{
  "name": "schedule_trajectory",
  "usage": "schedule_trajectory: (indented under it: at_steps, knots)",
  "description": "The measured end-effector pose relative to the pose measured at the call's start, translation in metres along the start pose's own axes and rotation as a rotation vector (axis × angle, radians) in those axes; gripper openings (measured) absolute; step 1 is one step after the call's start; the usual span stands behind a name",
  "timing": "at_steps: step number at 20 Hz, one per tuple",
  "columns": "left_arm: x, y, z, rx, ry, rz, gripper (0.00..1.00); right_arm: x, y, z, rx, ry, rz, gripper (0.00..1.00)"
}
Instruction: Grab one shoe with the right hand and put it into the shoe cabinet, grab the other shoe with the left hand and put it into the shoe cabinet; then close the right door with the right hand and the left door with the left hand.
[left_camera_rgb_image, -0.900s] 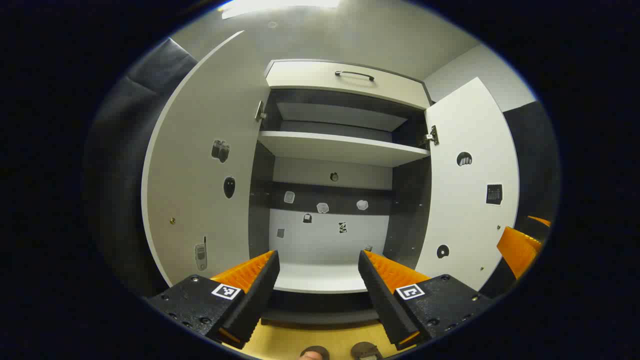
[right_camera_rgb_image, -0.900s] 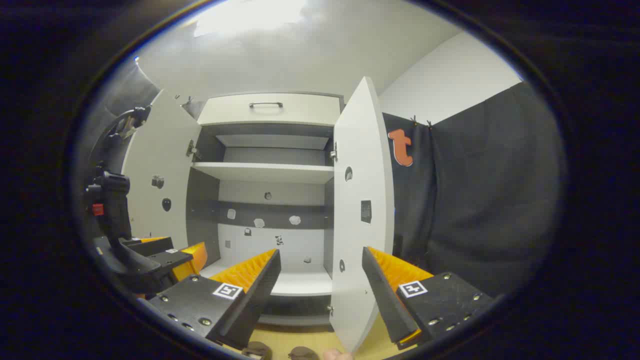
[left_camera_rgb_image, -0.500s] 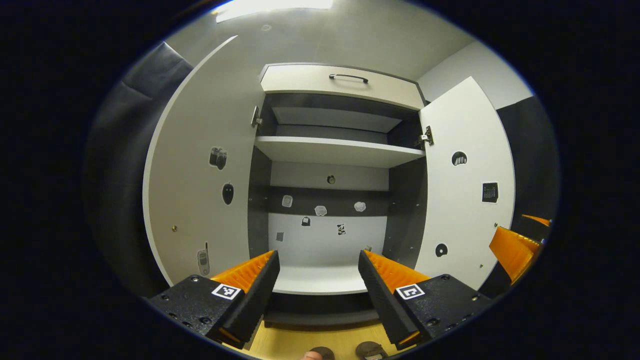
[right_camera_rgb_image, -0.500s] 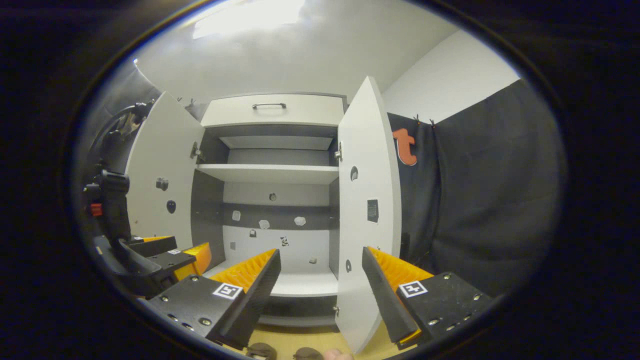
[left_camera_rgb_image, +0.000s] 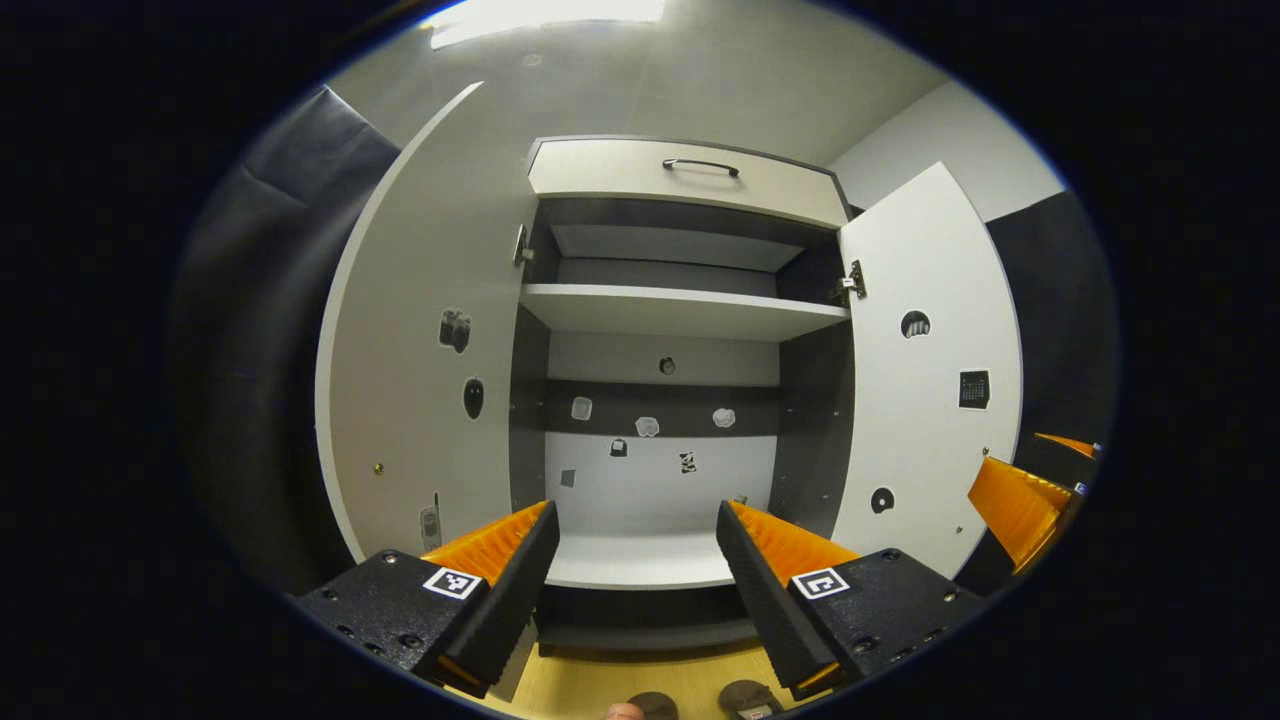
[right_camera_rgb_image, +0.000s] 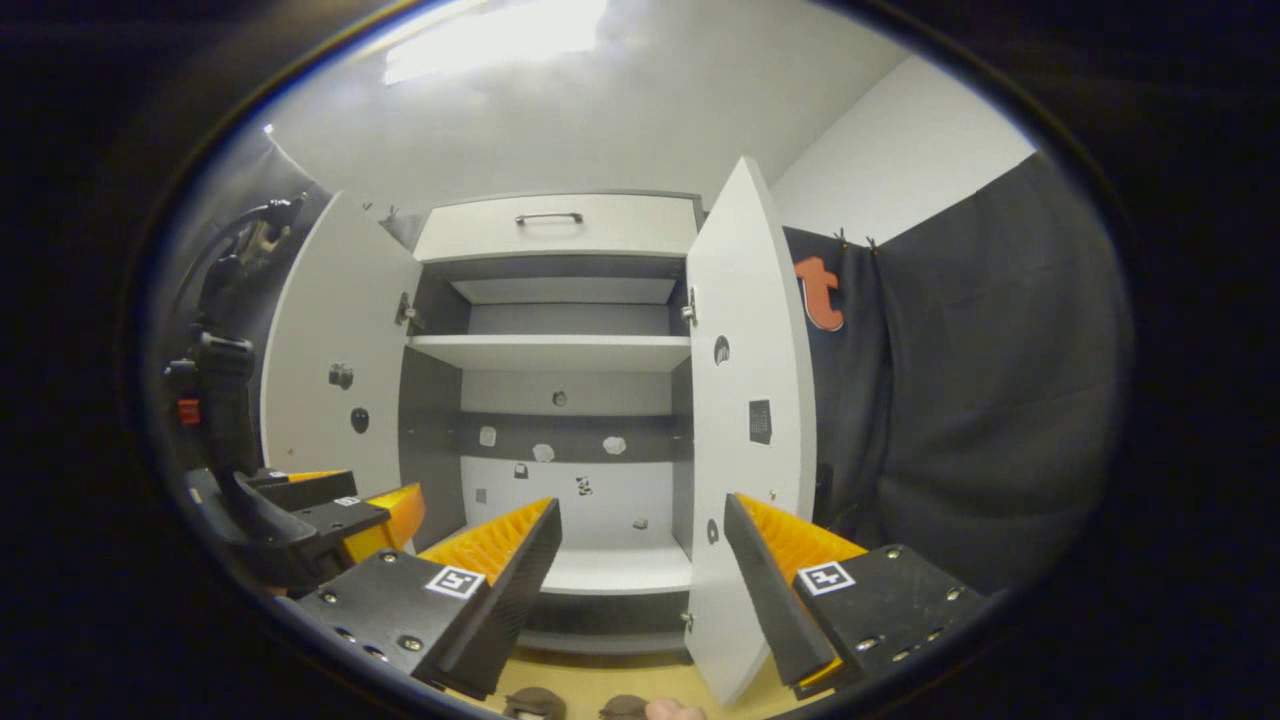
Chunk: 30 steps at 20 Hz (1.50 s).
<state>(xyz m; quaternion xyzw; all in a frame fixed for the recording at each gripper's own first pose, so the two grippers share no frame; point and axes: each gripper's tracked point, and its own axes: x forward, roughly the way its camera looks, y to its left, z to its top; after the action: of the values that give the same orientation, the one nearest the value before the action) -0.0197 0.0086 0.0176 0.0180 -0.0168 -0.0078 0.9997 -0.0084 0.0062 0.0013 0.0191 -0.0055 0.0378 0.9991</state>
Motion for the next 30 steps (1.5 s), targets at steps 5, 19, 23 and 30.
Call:
schedule_trajectory:
  at_steps: [5, 19, 23, 30]
  knots:
    - [-0.013, 0.011, 0.008, 0.009, -0.011, 0.025, 0.94, -0.005, -0.005, -0.016, 0.006, 0.029, 0.014, 0.97]
    - [-0.045, 0.056, 0.015, 0.055, 0.009, 0.146, 0.96, -0.061, 0.027, -0.22, 0.0, 0.349, 0.166, 0.98]
    - [-0.053, 0.069, 0.02, 0.064, 0.009, 0.193, 0.94, -0.079, 0.031, -0.31, 0.059, 0.554, 0.181, 0.93]
    - [-0.055, 0.082, 0.021, 0.082, 0.014, 0.242, 0.96, -0.099, 0.031, -0.44, 0.089, 0.827, 0.163, 0.79]
